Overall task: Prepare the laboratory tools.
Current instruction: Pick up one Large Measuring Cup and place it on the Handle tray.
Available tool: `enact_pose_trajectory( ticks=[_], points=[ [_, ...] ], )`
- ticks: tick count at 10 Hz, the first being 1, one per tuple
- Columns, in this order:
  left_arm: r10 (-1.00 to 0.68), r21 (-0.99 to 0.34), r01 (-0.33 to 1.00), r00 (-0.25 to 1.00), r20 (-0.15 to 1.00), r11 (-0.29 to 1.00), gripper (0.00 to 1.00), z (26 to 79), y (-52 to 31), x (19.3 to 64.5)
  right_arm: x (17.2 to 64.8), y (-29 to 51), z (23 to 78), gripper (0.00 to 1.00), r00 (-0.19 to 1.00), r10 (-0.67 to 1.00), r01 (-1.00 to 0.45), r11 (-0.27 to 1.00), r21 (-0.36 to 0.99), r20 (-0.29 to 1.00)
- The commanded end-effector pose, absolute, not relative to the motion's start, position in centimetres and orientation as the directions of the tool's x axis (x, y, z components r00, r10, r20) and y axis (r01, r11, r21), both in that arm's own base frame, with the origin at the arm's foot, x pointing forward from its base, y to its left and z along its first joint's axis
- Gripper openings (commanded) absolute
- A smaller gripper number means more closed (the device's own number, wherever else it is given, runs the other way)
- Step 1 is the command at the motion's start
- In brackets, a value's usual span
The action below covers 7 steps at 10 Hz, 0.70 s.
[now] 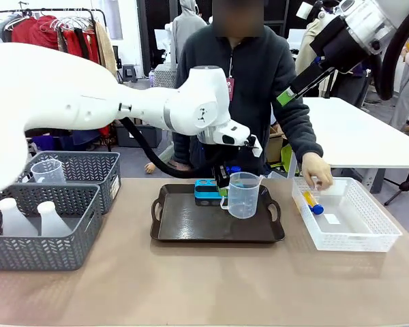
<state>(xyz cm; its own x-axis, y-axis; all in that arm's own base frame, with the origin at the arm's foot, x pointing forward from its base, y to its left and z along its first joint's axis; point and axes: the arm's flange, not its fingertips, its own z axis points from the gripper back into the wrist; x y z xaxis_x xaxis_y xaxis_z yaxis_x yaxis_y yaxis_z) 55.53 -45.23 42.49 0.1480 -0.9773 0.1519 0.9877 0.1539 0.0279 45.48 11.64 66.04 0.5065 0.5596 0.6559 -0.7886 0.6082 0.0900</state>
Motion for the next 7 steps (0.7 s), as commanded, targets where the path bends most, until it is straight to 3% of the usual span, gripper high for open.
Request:
enact_pose_trajectory(
  ticks=[1, 6, 7],
  points=[
    [-0.984, 0.025, 0.993, 0.114, 0.136, 0.118, 0.0, 41.8, -46.0, 56.3, 45.5, 11.5, 66.1, 1.0, 0.502, 0.555, -0.79, 0.606, 0.092, 0.663],
    [-0.988, 0.009, 0.994, 0.104, 0.112, 0.106, 0.0, 39.7, -46.1, 56.6, 45.5, 11.5, 66.1, 1.0, 0.502, 0.555, -0.79, 0.606, 0.092, 0.663],
    [-0.988, -0.001, 0.994, 0.109, 0.109, 0.109, 0.05, 39.4, -46.0, 56.5, 45.5, 11.5, 66.1, 1.0, 0.502, 0.555, -0.79, 0.606, 0.092, 0.663]
  ],
)
